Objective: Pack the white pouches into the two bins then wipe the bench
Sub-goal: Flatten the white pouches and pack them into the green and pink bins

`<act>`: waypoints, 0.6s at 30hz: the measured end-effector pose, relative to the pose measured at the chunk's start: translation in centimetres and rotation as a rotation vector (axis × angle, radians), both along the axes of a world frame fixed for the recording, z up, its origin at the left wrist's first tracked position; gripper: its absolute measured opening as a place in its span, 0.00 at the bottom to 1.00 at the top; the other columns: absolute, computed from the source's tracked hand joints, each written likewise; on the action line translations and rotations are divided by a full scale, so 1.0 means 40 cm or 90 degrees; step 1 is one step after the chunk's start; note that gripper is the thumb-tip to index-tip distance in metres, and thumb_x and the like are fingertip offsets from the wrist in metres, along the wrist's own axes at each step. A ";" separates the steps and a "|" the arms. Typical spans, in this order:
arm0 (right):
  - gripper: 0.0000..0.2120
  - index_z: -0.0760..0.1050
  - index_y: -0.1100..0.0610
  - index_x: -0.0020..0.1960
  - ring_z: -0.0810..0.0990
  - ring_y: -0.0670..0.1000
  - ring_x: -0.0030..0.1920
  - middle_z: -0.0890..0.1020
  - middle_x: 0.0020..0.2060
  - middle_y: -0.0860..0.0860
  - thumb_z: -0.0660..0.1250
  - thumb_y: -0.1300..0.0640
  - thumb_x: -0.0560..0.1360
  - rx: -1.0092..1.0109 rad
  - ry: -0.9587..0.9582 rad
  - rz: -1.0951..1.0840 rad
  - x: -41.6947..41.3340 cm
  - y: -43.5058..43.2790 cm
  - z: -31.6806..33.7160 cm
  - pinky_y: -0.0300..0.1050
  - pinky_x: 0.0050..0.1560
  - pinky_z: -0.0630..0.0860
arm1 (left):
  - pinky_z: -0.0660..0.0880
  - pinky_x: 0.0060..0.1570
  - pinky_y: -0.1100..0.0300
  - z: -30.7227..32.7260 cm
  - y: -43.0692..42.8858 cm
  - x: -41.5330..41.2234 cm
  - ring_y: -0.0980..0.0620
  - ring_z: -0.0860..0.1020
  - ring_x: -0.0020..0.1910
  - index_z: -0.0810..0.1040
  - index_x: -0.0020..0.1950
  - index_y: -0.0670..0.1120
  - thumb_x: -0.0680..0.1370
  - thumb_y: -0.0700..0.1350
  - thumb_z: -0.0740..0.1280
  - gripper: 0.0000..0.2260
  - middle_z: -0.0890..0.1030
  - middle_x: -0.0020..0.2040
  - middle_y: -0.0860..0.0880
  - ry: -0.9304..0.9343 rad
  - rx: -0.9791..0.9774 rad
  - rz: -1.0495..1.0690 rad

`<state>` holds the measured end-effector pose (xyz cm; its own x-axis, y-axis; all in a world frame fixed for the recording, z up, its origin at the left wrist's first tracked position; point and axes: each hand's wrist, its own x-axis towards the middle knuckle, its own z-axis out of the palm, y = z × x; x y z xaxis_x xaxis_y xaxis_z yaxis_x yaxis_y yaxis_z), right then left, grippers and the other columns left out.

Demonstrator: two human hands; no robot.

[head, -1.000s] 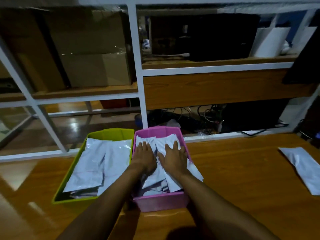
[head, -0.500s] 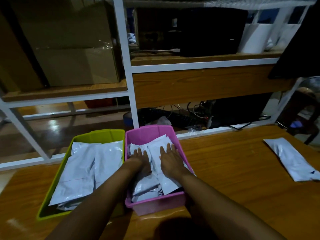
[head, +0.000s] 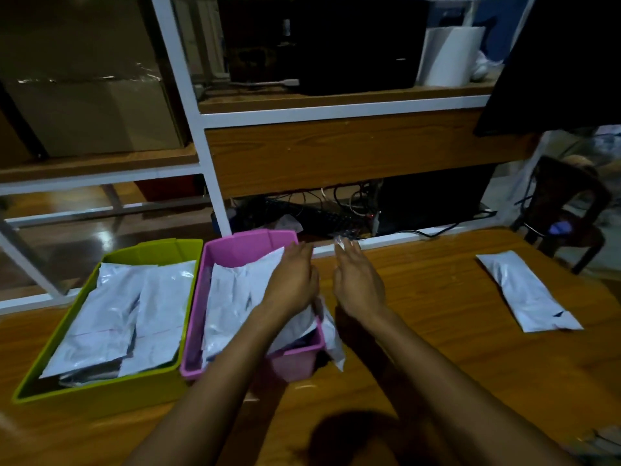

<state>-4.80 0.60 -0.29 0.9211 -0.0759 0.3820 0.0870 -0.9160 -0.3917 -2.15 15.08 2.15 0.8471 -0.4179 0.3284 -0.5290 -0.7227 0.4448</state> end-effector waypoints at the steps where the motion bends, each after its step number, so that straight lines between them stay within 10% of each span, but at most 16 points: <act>1: 0.25 0.59 0.58 0.76 0.54 0.54 0.77 0.59 0.77 0.56 0.56 0.59 0.80 0.006 0.010 -0.003 -0.008 -0.033 -0.011 0.48 0.75 0.56 | 0.67 0.67 0.49 -0.008 -0.046 -0.016 0.39 0.69 0.67 0.68 0.71 0.39 0.76 0.40 0.60 0.22 0.72 0.68 0.38 -0.014 0.007 -0.023; 9: 0.25 0.59 0.59 0.76 0.53 0.56 0.77 0.57 0.77 0.57 0.57 0.57 0.80 -0.009 0.164 0.053 -0.043 -0.254 -0.127 0.52 0.76 0.55 | 0.49 0.74 0.40 -0.157 -0.310 -0.069 0.31 0.49 0.75 0.50 0.77 0.36 0.80 0.48 0.62 0.33 0.51 0.76 0.30 0.250 0.412 0.171; 18: 0.27 0.54 0.55 0.78 0.46 0.56 0.78 0.51 0.78 0.56 0.56 0.57 0.80 -0.107 0.295 0.042 -0.050 -0.504 -0.253 0.58 0.76 0.47 | 0.74 0.53 0.46 -0.349 -0.303 -0.081 0.34 0.72 0.59 0.67 0.69 0.40 0.77 0.40 0.60 0.20 0.66 0.69 0.30 0.139 0.343 0.342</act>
